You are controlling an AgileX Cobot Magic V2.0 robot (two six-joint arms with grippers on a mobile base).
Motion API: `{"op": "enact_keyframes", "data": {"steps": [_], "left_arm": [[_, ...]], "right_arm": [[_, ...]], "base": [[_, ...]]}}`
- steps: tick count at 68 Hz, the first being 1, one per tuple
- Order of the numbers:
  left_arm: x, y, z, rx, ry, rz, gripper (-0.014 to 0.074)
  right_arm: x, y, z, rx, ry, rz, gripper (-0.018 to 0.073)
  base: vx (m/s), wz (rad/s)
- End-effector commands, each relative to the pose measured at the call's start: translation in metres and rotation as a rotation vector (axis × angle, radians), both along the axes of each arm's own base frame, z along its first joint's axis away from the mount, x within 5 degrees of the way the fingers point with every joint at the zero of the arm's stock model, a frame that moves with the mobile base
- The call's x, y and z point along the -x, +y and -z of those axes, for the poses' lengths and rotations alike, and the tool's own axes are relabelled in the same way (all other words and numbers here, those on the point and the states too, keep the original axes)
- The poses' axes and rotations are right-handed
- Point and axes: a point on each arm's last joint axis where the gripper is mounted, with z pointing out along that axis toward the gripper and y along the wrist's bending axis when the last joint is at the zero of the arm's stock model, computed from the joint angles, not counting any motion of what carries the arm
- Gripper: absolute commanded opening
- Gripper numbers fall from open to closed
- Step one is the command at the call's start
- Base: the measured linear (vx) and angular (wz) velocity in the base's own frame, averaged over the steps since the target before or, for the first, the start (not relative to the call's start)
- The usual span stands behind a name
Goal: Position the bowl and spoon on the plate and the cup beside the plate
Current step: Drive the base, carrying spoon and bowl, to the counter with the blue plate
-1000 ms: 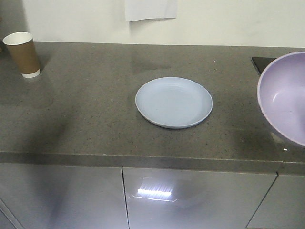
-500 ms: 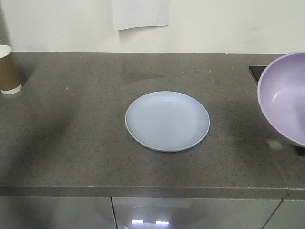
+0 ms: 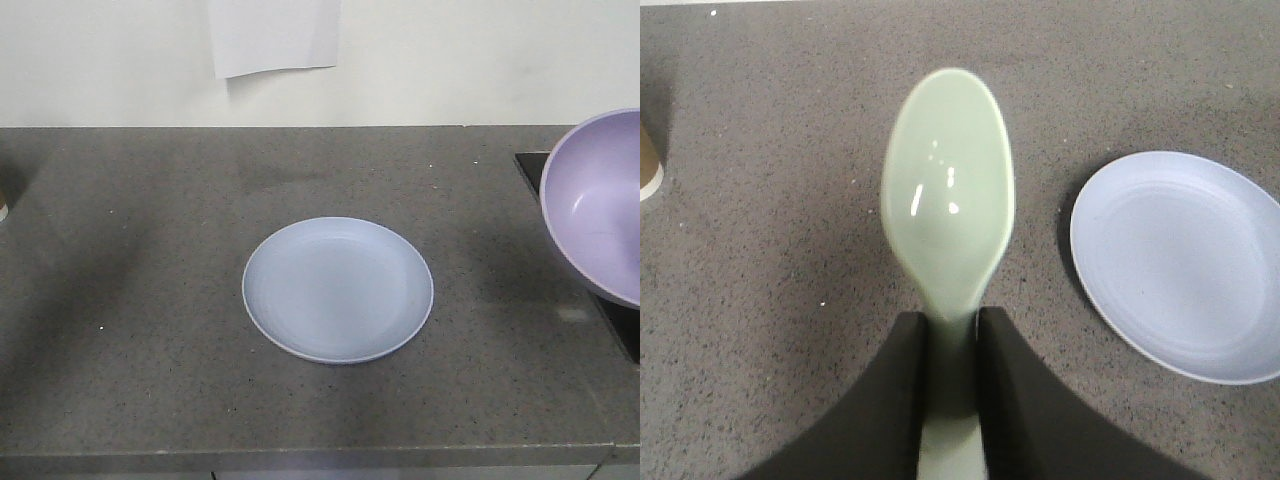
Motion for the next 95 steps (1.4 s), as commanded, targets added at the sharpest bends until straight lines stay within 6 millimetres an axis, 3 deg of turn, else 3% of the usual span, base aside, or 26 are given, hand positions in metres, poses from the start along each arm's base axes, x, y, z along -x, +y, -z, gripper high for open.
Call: {"op": "enact_keyframes", "data": {"steps": [1,95], "left_arm": [[0.0039,-0.0006,-0.0147,0.027,-0.094,0.009,-0.0006],[0.0039,-0.0006,-0.0147,0.027,-0.094,0.009,-0.0006]], "right_arm": [[-0.0004,-0.0006,-0.0135,0.001,-0.096,0.003,-0.0006],[-0.0004,-0.0006,-0.0135,0.001,-0.096,0.003,-0.0006]], "base": [[0.10,-0.04],[0.06,0.02]]}}
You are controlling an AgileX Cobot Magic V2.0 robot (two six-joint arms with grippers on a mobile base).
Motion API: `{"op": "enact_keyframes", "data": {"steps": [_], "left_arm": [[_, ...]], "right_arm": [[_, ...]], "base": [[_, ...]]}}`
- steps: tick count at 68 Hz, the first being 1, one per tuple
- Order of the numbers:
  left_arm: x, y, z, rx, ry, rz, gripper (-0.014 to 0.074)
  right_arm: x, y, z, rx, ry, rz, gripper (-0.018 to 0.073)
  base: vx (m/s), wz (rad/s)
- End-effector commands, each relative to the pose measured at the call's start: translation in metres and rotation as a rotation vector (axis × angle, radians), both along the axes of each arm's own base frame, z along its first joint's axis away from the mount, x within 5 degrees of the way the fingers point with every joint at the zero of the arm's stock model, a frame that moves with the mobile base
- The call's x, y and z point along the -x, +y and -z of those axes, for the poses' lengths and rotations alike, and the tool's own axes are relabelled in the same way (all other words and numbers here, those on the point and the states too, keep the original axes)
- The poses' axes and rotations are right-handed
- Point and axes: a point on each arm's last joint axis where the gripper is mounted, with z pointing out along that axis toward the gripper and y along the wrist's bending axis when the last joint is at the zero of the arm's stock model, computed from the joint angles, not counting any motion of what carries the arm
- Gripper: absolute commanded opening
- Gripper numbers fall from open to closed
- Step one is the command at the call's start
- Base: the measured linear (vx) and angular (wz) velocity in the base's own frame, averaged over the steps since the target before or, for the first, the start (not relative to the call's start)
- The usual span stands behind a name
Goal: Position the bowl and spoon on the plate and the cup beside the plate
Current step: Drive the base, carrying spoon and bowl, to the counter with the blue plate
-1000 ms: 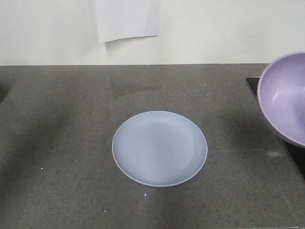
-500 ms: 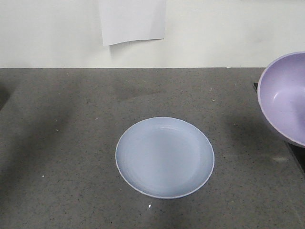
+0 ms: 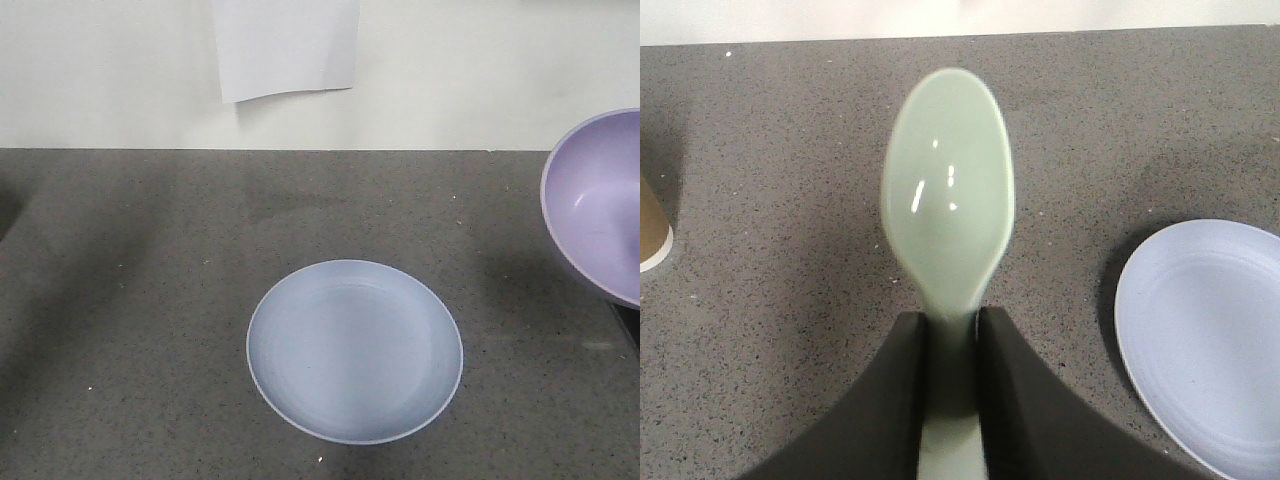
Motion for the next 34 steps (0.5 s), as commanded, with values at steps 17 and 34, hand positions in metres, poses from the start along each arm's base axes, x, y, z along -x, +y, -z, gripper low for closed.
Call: {"op": "enact_keyframes", "data": {"steps": [17,34], "left_arm": [[0.0039,-0.0006,-0.0147,0.028,-0.094,0.008,-0.0006],[0.0039,-0.0006,-0.0147,0.028,-0.094,0.008,-0.0006]], "right_arm": [[-0.0004,-0.0006,-0.0135,0.001,-0.096,0.003,-0.0006],[-0.0004,-0.0006,-0.0135,0.001,-0.096,0.003,-0.0006]], "base": [[0.04,0.02],[0.02,0.01]]}}
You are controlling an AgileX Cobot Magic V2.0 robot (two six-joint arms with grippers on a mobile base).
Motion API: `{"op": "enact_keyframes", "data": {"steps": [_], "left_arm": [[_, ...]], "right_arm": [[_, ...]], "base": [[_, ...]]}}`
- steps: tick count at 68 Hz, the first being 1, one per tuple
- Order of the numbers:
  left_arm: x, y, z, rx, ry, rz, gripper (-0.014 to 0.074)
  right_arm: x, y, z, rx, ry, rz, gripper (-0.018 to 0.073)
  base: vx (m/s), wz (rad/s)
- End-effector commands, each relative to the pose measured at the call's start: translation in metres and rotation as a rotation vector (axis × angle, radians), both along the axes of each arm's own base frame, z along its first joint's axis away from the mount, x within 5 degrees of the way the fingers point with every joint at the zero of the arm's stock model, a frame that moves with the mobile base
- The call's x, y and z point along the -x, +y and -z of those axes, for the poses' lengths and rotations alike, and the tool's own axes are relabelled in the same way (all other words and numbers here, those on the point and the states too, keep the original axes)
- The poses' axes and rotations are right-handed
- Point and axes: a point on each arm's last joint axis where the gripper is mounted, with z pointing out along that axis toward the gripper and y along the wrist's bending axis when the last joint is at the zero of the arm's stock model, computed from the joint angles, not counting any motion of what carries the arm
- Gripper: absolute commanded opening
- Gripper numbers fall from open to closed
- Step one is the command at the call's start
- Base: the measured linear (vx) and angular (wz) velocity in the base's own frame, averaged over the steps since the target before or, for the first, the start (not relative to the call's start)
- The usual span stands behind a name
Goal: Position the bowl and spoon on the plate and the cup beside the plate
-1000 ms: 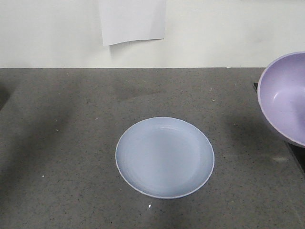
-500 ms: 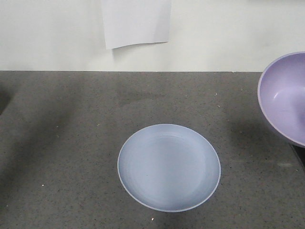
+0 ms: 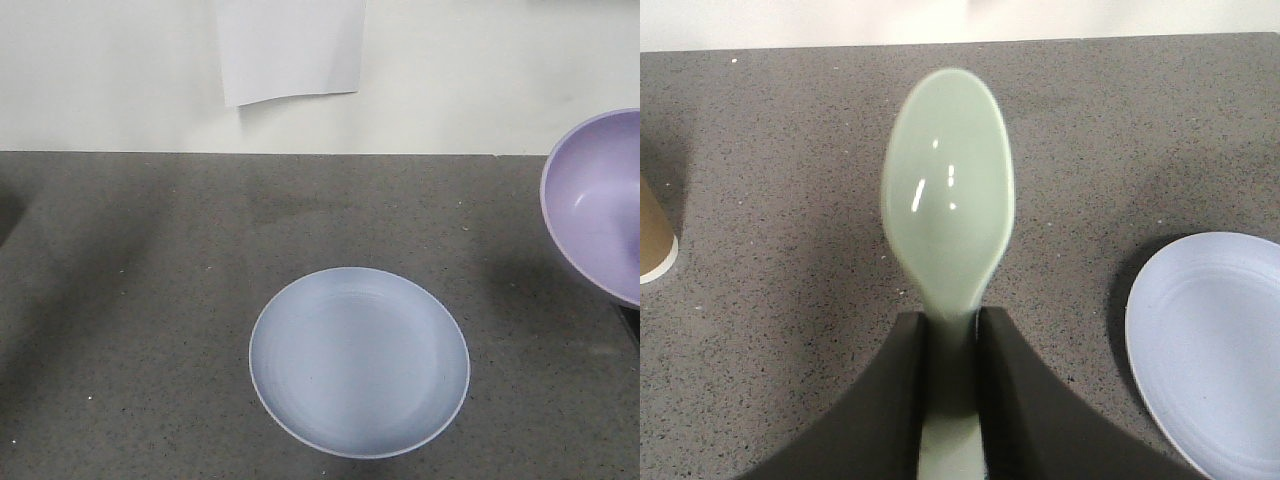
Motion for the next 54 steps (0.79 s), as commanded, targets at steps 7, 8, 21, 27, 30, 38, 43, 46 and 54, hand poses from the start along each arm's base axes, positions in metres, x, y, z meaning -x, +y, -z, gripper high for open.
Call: {"op": "enact_keyframes", "data": {"steps": [7,8,21,27,30,38,43,46,54], "left_arm": [[0.0039,-0.0006,-0.0147,0.028,-0.094,0.008,-0.0006],[0.0039,-0.0006,-0.0147,0.028,-0.094,0.008,-0.0006],[0.0039,-0.0006,-0.0147,0.028,-0.094,0.008,-0.0006],[0.0039,-0.0006,-0.0147,0.028,-0.094,0.008,-0.0006],[0.0039,-0.0006,-0.0147,0.028,-0.094,0.008,-0.0006],[0.0039,-0.0006,-0.0147,0.028,-0.094,0.008,-0.0006],[0.0039,-0.0006,-0.0147,0.028,-0.094,0.008,-0.0006],[0.0039,-0.0006,-0.0147,0.028,-0.094,0.008,-0.0006],[0.0039,-0.0006,-0.0147,0.028,-0.094,0.008,-0.0006]], "right_arm": [[-0.0004,-0.0006,-0.0135,0.001,-0.096,0.003,-0.0006],[-0.0004,-0.0006,-0.0135,0.001,-0.096,0.003,-0.0006],[-0.0004,-0.0006,-0.0135,0.001,-0.096,0.003,-0.0006],[-0.0004,-0.0006,-0.0135,0.001,-0.096,0.003,-0.0006],[-0.0004,-0.0006,-0.0135,0.001,-0.096,0.003,-0.0006],[-0.0004,-0.0006,-0.0135,0.001,-0.096,0.003,-0.0006],[-0.0004,-0.0006,-0.0135,0.001,-0.096,0.003,-0.0006],[-0.0004,-0.0006,-0.0135,0.001,-0.096,0.003,-0.0006],[-0.0004,-0.0006,-0.0135,0.001,-0.096,0.003,-0.0006]], "base": [[0.00,0.00],[0.00,0.00],[0.00,0.00],[0.00,0.00],[0.00,0.00],[0.00,0.00],[0.00,0.00],[0.00,0.00],[0.00,0.00]]}}
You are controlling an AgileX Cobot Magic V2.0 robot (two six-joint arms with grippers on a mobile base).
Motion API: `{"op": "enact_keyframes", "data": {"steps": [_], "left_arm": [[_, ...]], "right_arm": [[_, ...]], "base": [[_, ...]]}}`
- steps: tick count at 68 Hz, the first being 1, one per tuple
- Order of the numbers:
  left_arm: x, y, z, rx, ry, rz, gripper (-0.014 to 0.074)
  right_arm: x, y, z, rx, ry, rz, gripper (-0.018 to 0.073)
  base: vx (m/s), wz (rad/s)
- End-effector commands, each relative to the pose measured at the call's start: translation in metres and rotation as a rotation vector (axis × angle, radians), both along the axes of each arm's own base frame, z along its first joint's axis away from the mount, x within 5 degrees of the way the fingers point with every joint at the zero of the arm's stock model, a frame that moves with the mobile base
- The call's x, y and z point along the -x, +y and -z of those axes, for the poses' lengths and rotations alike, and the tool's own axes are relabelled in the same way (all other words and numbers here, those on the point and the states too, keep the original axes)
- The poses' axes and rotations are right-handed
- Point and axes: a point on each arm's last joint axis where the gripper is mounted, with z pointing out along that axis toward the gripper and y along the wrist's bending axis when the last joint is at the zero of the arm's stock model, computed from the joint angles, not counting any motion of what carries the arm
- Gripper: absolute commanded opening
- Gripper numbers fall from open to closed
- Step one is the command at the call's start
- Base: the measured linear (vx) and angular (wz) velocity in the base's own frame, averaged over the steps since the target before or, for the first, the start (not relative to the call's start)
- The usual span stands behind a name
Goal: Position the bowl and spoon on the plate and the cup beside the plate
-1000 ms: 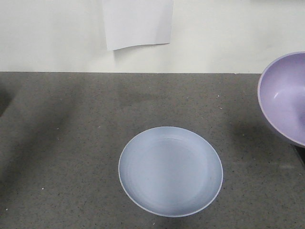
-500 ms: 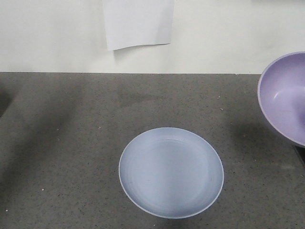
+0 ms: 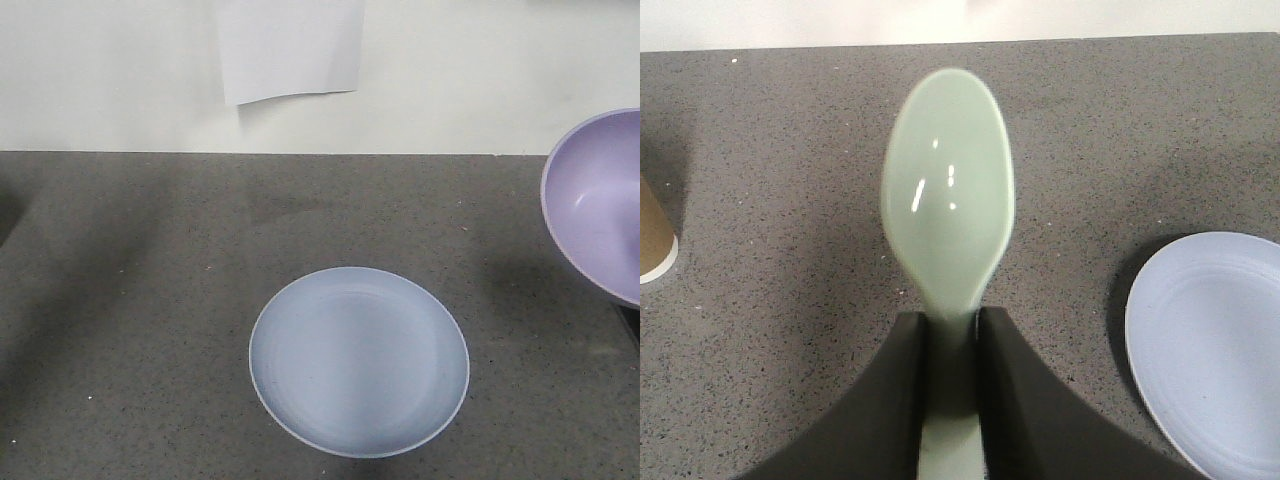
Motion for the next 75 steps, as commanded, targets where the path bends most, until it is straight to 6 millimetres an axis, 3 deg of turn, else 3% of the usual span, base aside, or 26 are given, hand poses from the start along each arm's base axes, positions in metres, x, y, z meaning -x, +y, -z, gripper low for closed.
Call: {"op": "enact_keyframes", "data": {"steps": [1,65,75], "left_arm": [[0.0039,-0.0006,-0.0147,0.028,-0.094,0.008,-0.0006],[0.0039,-0.0006,-0.0147,0.028,-0.094,0.008,-0.0006],[0.0039,-0.0006,-0.0147,0.028,-0.094,0.008,-0.0006]], "right_arm": [[-0.0004,-0.0006,-0.0135,0.001,-0.096,0.003,-0.0006],[-0.0004,0.0006,-0.0135,-0.014,-0.096,-0.002,-0.0006],[-0.0029,0.0068,-0.0126,-0.031,-0.090,-0.074,-0.0006]], "base": [[0.00,0.00],[0.00,0.00],[0.00,0.00]]}}
